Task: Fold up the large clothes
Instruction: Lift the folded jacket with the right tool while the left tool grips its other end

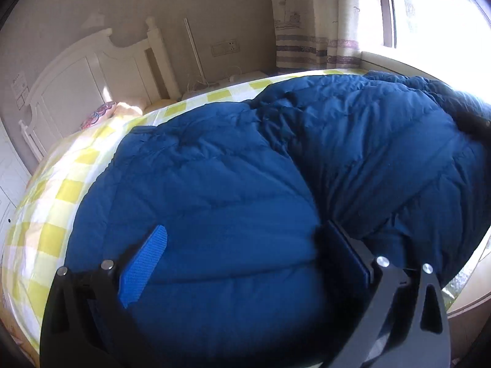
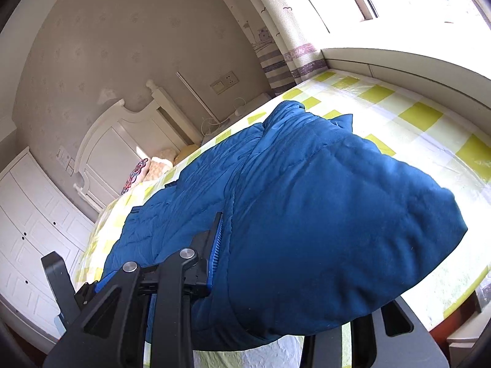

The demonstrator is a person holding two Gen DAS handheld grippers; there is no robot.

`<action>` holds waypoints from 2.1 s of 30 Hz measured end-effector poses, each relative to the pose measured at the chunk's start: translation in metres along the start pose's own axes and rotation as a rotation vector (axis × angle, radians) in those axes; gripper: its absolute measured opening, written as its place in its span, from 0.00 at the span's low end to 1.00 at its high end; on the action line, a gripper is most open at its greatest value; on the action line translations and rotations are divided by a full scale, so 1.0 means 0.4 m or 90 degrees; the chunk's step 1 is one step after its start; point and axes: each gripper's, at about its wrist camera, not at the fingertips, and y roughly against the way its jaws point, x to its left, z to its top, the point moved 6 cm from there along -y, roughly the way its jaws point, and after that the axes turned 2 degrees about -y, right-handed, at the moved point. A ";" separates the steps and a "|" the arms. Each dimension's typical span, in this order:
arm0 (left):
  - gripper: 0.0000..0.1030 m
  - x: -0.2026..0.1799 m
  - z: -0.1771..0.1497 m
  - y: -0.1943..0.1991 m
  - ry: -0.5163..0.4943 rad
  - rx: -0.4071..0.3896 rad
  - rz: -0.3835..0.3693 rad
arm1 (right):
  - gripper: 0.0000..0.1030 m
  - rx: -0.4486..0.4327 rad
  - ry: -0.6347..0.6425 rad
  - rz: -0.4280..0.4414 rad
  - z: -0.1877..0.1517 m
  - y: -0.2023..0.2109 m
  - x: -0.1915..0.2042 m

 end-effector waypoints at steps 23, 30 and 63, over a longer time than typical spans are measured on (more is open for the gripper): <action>0.97 0.836 -0.345 0.200 0.520 -0.036 -0.062 | 0.51 -0.038 1.163 -0.153 -0.609 -0.256 0.728; 0.97 0.686 -0.042 0.095 0.364 -0.026 -0.222 | 0.50 -0.071 1.100 -0.117 -0.583 -0.227 0.719; 0.12 0.537 0.216 -0.040 0.255 0.045 -0.407 | 0.81 -0.081 0.666 -0.155 -0.333 -0.014 0.318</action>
